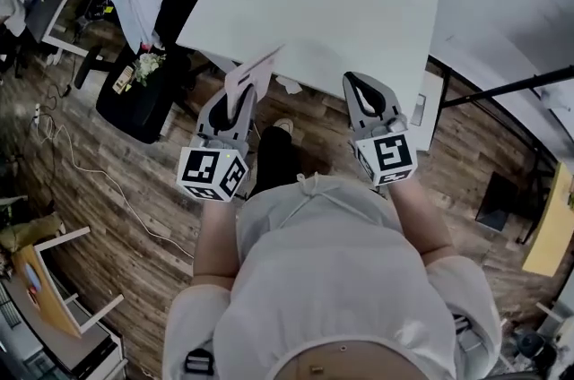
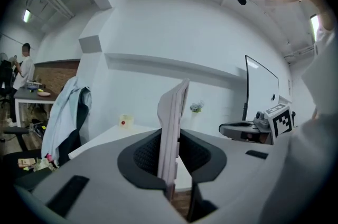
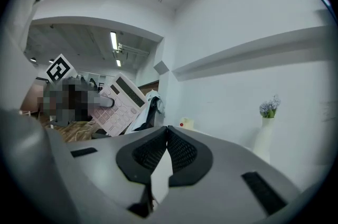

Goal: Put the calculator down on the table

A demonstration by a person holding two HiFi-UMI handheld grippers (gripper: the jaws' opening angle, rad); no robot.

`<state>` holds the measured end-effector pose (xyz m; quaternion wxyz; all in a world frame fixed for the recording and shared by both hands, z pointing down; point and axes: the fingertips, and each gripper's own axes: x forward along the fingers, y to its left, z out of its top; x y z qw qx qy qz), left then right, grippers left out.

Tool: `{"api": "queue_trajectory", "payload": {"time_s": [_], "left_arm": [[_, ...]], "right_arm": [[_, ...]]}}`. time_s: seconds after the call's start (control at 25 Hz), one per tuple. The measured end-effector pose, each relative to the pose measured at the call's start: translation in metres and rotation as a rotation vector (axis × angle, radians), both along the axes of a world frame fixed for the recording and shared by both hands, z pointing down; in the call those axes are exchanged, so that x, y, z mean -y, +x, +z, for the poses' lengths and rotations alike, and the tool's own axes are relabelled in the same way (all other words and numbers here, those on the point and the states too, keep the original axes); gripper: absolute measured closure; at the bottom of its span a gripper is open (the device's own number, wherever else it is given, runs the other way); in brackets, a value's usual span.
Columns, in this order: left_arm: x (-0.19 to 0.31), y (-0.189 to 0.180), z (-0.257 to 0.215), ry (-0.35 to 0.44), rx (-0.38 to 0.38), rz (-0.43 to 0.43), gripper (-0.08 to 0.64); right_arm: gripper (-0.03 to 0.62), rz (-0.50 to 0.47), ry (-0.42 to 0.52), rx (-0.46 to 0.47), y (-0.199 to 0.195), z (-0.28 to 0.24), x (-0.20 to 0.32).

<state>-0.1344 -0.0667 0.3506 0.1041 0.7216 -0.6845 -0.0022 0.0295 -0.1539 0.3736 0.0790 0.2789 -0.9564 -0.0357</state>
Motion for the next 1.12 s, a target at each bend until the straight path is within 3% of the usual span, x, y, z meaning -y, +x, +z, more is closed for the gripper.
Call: {"api": "queue_trajectory", "payload": {"time_s": [0.24,0.56,0.88,1.12], "left_arm": [[0.096,-0.032,0.019,-0.045,-0.045,0.144,0.469],[0.194,-0.075,0.066,-0.172,-0.111,0.306,0.469],[0.243,-0.095,0.136,-0.342,-0.185,0.420,0.469],[0.264,-0.099,0.179,-0.416,-0.233,0.454,0.469]], "right_arm": [[0.586,0.140,-0.029,-0.006,-0.022,0.010,0.070],[0.586,0.297,-0.098,-0.029,-0.060,0.033,0.139],[0.586,0.404,-0.190,-0.063,-0.083,0.076,0.174],[0.586,0.437,-0.255,-0.102,-0.095,0.110,0.191]]}}
